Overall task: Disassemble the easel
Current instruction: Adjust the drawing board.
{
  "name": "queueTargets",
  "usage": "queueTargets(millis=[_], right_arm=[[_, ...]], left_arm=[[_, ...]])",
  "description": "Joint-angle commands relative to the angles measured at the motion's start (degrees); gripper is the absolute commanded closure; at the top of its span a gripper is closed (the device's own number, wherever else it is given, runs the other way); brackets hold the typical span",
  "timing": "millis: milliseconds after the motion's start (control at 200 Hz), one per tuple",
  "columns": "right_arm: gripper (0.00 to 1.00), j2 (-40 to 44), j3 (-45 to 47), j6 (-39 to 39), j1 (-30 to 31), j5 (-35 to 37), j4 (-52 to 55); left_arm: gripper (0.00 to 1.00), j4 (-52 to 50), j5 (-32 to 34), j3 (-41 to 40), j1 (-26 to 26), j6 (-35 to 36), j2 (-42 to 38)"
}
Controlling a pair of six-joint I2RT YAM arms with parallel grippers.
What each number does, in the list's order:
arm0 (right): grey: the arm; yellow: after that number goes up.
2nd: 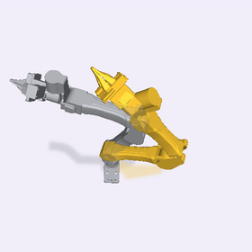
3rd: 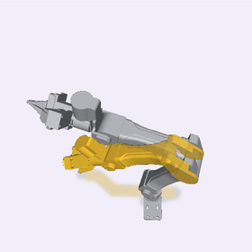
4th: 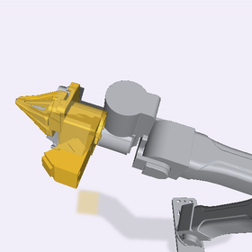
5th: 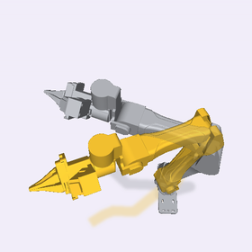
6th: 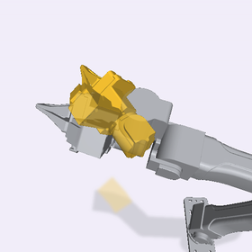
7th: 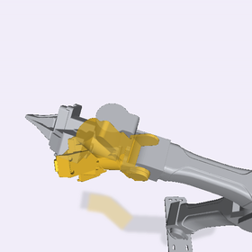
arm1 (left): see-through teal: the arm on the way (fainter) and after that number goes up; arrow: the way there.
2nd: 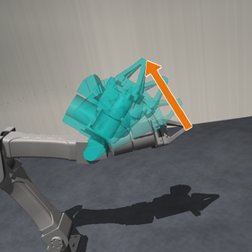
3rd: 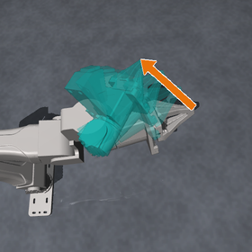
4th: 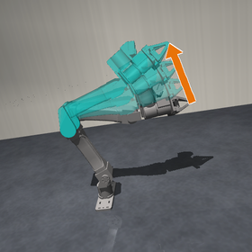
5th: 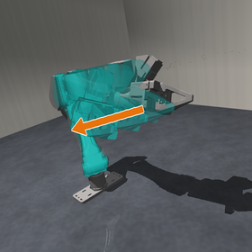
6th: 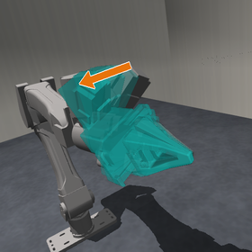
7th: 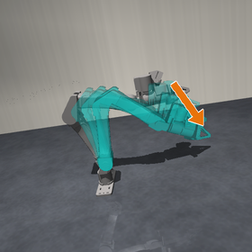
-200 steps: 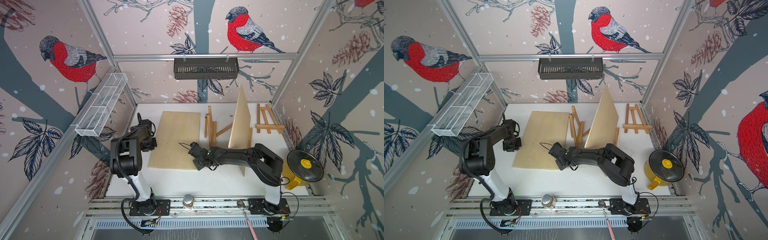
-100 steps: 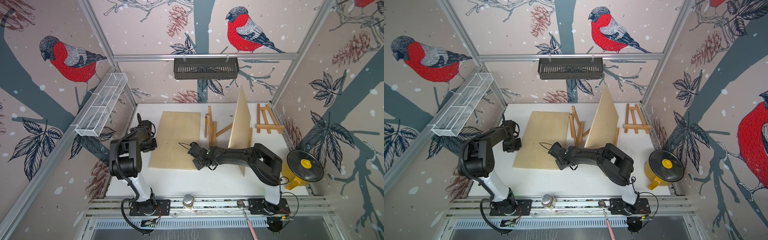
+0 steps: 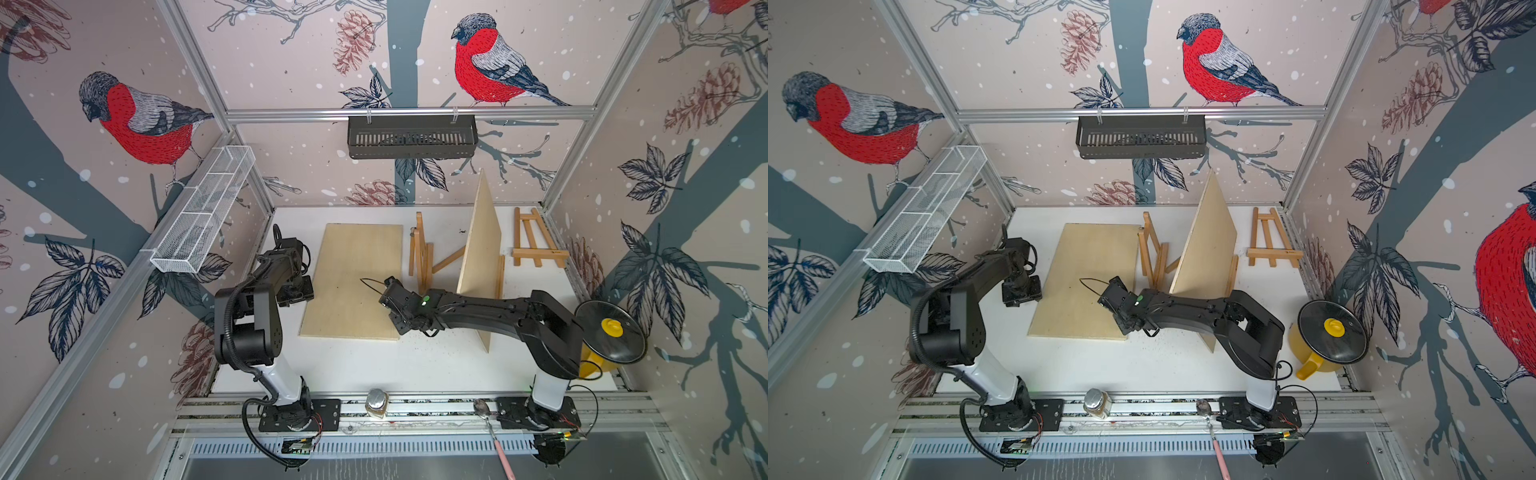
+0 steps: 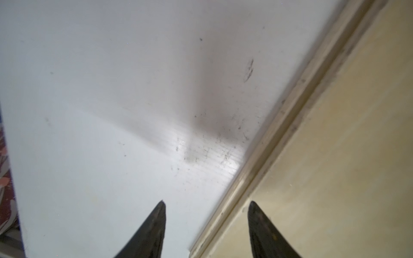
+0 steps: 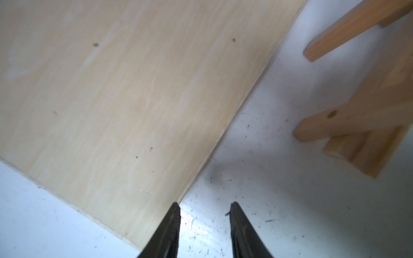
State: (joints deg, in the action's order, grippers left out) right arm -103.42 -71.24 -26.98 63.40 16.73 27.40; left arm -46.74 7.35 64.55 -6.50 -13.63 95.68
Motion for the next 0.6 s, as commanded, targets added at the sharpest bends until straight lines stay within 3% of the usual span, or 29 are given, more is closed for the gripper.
queueTargets(millis=[0,185,300,435,595], right_arm=[[0.6,4.2,-0.9,0.7,1.3,3.2,1.6],[0.6,15.4,-1.9,5.8,4.8,0.9,-2.6],[0.65,20.4,0.8,7.7,4.2,0.0,-8.1],[0.78,17.5,0.5,6.4,2.5,2.4,-4.6],[0.83,10.2,-1.0,3.2,3.5,4.3,0.6]], left_arm=[[0.41,-4.4,0.7,1.8,0.0,-1.2,-3.5],[0.41,-7.2,-2.8,7.3,0.2,-1.1,-10.7],[0.41,-7.9,-5.0,10.7,0.3,-1.1,-14.2],[0.4,-2.4,-3.4,8.2,0.2,-0.5,-16.8],[0.4,3.6,-5.9,3.6,-0.6,0.2,-16.8]])
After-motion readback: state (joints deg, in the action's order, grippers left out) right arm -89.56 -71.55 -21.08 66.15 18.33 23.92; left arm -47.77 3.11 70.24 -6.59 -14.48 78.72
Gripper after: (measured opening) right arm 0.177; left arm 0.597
